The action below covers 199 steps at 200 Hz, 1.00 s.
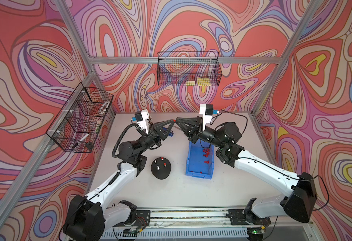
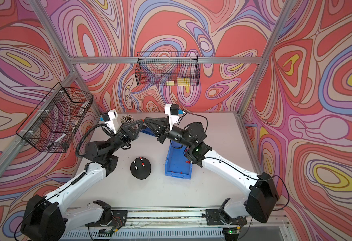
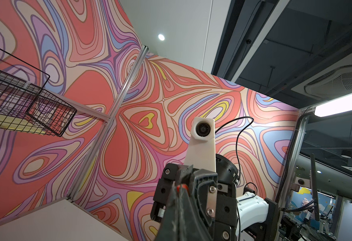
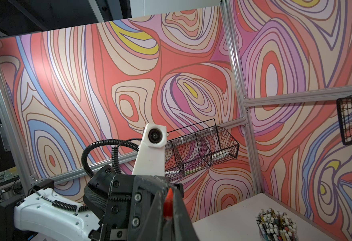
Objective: Cover the protruding screws with screw protection sleeves
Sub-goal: Pick up the screw protection sleeve from the storage box.
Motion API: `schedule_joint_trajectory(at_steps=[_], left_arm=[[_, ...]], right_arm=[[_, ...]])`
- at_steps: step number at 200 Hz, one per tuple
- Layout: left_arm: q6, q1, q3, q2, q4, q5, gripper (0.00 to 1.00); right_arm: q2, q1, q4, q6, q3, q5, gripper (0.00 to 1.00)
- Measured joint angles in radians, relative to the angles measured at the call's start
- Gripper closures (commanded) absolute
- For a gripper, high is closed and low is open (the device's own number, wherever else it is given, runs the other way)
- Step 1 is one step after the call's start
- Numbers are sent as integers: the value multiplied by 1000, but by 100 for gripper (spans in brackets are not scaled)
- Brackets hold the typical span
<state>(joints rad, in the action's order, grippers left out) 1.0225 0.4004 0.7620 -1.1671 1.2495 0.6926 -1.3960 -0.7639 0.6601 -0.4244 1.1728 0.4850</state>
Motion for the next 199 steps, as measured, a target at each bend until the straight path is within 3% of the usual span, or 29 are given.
schedule_joint_trajectory(at_steps=[30,35,38,46,54,57,75,93,109,121,136,167,181,199], left_arm=[[0,0,0,0,2,-6,100],[0,0,0,0,2,-6,83],[0,0,0,0,2,-6,64],[-2,0,0,0,2,-5,26],[-5,0,0,2,2,-5,4],[-8,-2,-2,4,1,-5,1],[-22,-31,-27,40,-12,6,1],[-55,-122,-73,138,-72,14,1],[-155,-208,-84,274,-250,-7,1],[-289,-231,-53,388,-489,-74,1],[-458,-234,19,484,-759,-238,1],[-703,-246,129,495,-1159,-761,1],[-761,-267,106,460,-1269,-895,1],[-787,-294,58,426,-1373,-964,1]], right_arm=[[-2,0,-5,1,6,1,100],[-2,0,-6,1,6,1,100],[-2,0,-6,1,6,1,100],[-2,0,-9,1,6,1,100],[-2,0,-14,1,8,0,100],[-2,0,-19,1,8,0,100],[-2,0,-58,2,11,1,100],[-1,0,-141,12,28,8,100],[-1,-2,-247,26,58,22,100],[-1,-7,-334,43,77,26,100],[-2,-33,-460,81,102,8,100],[-79,-131,-730,168,222,-60,100],[-142,-162,-830,200,278,-89,100],[-244,-187,-965,238,357,-127,100]])
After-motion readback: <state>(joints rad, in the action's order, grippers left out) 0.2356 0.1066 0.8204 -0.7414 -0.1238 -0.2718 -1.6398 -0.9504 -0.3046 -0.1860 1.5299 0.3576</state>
